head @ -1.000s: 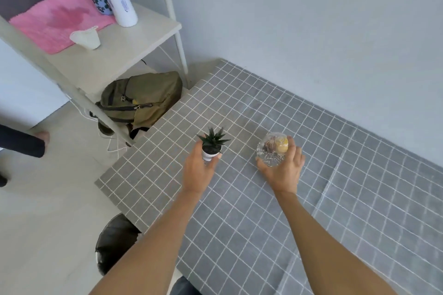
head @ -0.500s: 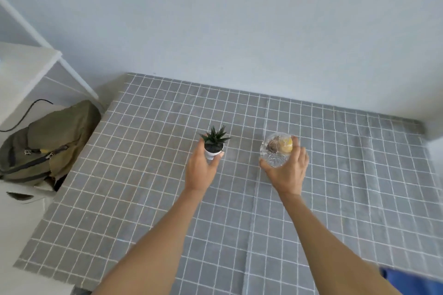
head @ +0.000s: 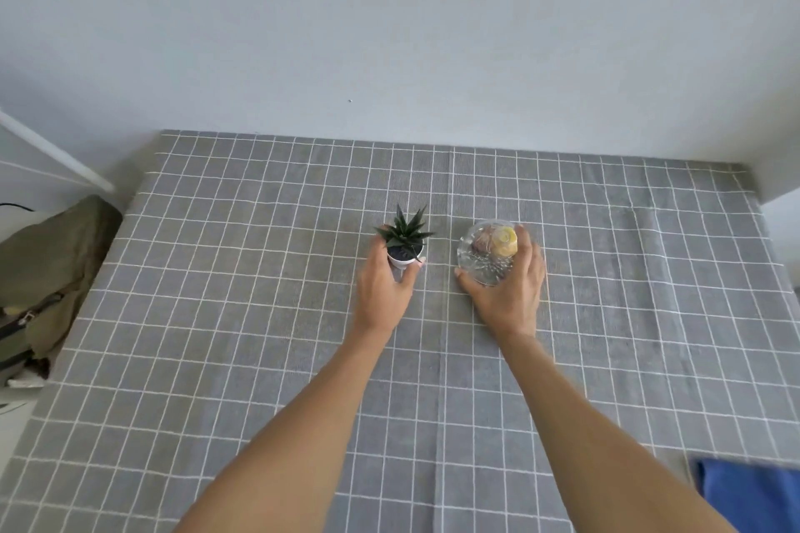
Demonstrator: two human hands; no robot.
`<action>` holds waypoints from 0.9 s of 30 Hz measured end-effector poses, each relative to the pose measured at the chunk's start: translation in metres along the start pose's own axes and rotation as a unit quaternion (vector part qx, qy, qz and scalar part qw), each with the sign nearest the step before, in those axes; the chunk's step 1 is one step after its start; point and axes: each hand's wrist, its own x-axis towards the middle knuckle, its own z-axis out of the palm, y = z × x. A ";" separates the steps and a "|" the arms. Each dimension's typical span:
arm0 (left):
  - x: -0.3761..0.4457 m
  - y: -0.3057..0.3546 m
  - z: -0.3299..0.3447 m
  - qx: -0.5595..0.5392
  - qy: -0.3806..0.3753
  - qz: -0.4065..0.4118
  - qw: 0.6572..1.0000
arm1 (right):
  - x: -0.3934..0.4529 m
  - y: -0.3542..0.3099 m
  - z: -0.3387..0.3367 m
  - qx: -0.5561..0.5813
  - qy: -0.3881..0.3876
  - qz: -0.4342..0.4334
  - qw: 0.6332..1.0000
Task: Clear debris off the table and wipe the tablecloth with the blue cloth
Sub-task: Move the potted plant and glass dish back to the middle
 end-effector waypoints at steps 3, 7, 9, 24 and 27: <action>0.003 0.000 0.006 0.006 0.003 -0.003 1.000 | 0.004 -0.002 0.001 0.006 -0.015 -0.005 1.000; 0.008 0.002 0.012 0.004 0.007 0.004 1.000 | 0.015 -0.006 0.002 -0.001 -0.026 -0.008 1.000; 0.012 0.004 0.014 -0.004 0.005 0.003 1.000 | 0.020 -0.007 0.003 -0.002 -0.030 -0.007 1.000; 0.019 0.000 0.015 -0.012 -0.018 0.005 1.000 | 0.025 -0.012 0.005 -0.005 -0.032 0.001 0.999; 0.021 -0.001 0.012 0.005 -0.025 0.004 1.000 | 0.024 -0.012 0.003 -0.008 -0.026 -0.005 1.000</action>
